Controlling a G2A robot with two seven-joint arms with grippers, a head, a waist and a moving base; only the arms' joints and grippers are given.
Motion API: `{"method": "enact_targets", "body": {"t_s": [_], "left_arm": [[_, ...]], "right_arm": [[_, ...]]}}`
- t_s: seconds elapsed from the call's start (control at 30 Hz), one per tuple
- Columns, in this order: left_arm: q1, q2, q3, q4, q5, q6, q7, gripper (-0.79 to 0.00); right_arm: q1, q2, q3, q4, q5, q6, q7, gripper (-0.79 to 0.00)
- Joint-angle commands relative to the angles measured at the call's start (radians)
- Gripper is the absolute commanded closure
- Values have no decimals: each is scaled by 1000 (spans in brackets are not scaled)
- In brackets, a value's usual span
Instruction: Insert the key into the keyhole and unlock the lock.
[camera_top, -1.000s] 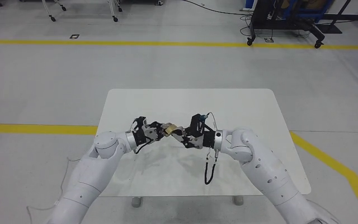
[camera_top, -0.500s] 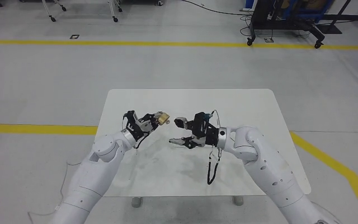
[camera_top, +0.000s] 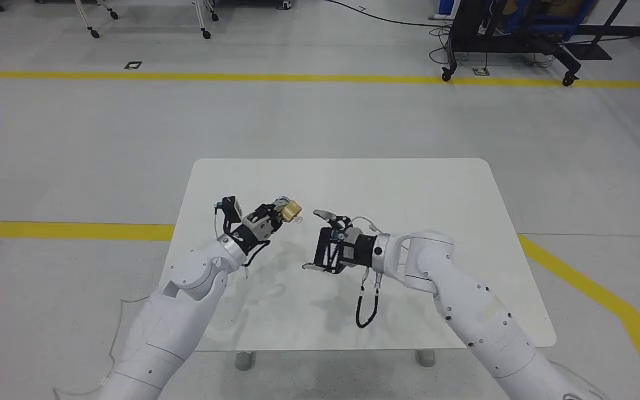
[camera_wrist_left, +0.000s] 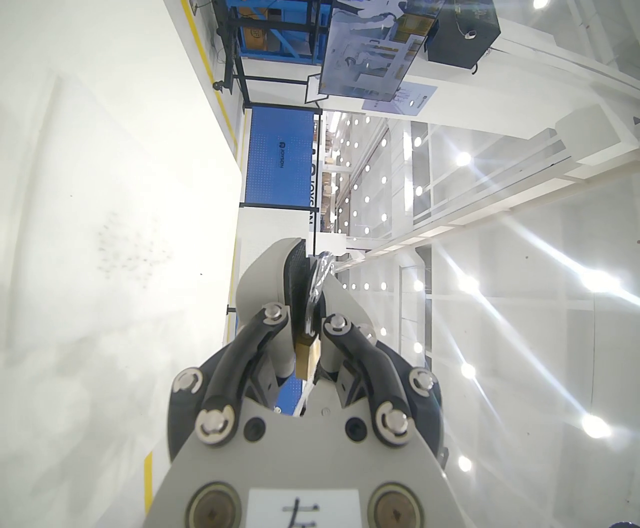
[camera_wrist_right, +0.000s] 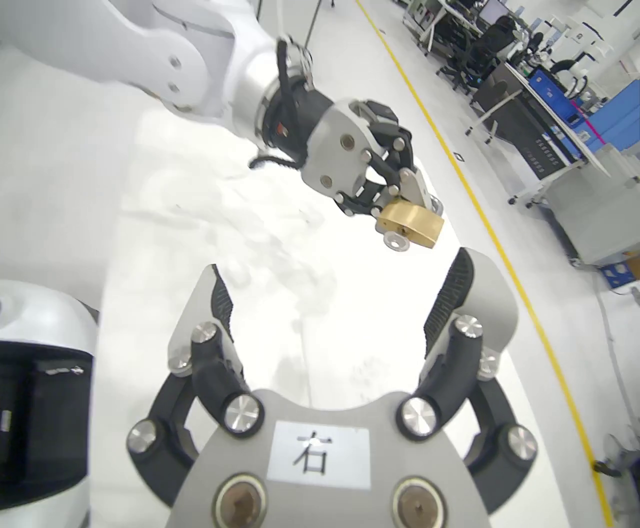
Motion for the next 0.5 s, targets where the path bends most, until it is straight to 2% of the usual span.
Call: {"method": "enact_targets", "body": {"t_s": [0.0, 0.07, 0.2, 0.47], "left_arm": [[0, -2, 3, -3, 9, -2, 6, 0], [2, -3, 5, -7, 22, -5, 11, 0], [5, -6, 6, -13, 40, -6, 15, 0], [6, -10, 8, -15, 68, -2, 14, 0]], "right_arm": [[-8, -2, -15, -6, -77, 71, -32, -326], [-16, -3, -30, -7, -131, 119, -54, -345], [-21, -9, -51, -2, -175, 182, -77, -317], [-10, -22, -85, 11, -221, 249, -39, -354]]}}
